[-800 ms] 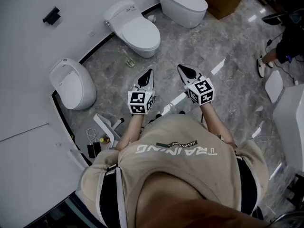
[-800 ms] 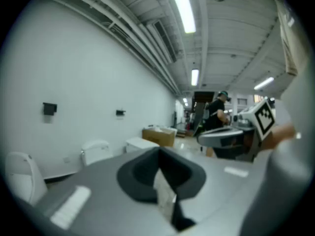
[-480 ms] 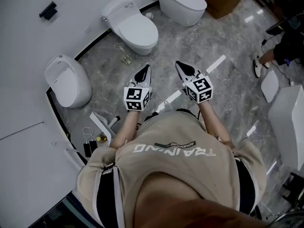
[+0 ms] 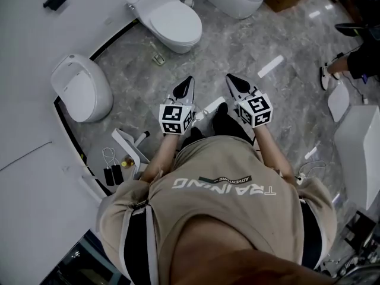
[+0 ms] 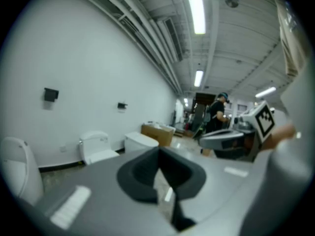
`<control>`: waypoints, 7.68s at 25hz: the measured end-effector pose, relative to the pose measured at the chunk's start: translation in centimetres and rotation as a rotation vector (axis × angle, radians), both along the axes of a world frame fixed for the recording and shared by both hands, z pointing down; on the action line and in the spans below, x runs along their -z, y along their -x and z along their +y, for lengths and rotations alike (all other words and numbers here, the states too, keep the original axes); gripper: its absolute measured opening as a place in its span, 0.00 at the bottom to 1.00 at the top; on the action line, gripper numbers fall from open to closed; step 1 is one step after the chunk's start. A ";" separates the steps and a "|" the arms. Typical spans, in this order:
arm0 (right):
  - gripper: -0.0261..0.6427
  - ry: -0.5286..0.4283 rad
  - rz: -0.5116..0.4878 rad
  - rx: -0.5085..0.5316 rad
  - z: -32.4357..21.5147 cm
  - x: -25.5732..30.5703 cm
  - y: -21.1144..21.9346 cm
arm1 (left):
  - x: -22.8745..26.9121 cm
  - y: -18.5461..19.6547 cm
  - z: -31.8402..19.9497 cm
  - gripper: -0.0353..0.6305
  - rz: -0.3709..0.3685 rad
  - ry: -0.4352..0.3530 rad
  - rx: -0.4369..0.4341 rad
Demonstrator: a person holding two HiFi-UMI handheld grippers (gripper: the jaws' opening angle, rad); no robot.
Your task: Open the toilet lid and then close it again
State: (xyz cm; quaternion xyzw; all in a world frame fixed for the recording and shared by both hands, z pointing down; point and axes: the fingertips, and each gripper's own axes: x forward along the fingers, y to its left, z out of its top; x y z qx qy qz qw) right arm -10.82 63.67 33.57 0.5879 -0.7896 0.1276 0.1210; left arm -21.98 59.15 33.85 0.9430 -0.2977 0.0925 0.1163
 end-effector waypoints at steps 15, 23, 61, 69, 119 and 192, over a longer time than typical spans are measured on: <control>0.05 0.107 -0.131 0.049 -10.5 -7.6 -12.6 | -3.2 -12.1 -11.1 0.06 -0.151 -0.001 -0.024; 0.05 0.109 -0.152 0.106 -18.0 -8.2 -19.6 | -4.3 -18.2 -16.4 0.06 -0.149 0.086 0.062; 0.05 0.248 -0.070 0.253 -41.3 -11.2 -17.5 | -8.3 -18.2 -40.4 0.06 -0.090 0.173 0.141; 0.05 0.304 -0.061 0.318 -46.4 -12.8 -19.4 | -9.2 -17.3 -45.1 0.06 -0.128 0.185 0.232; 0.06 1.018 -0.078 0.422 -50.2 -55.8 -24.3 | -54.7 -13.2 -42.3 0.16 -0.284 1.052 0.688; 0.05 0.813 0.059 0.639 -49.0 -37.4 -17.9 | -36.2 -13.9 -46.8 0.26 0.313 1.201 0.371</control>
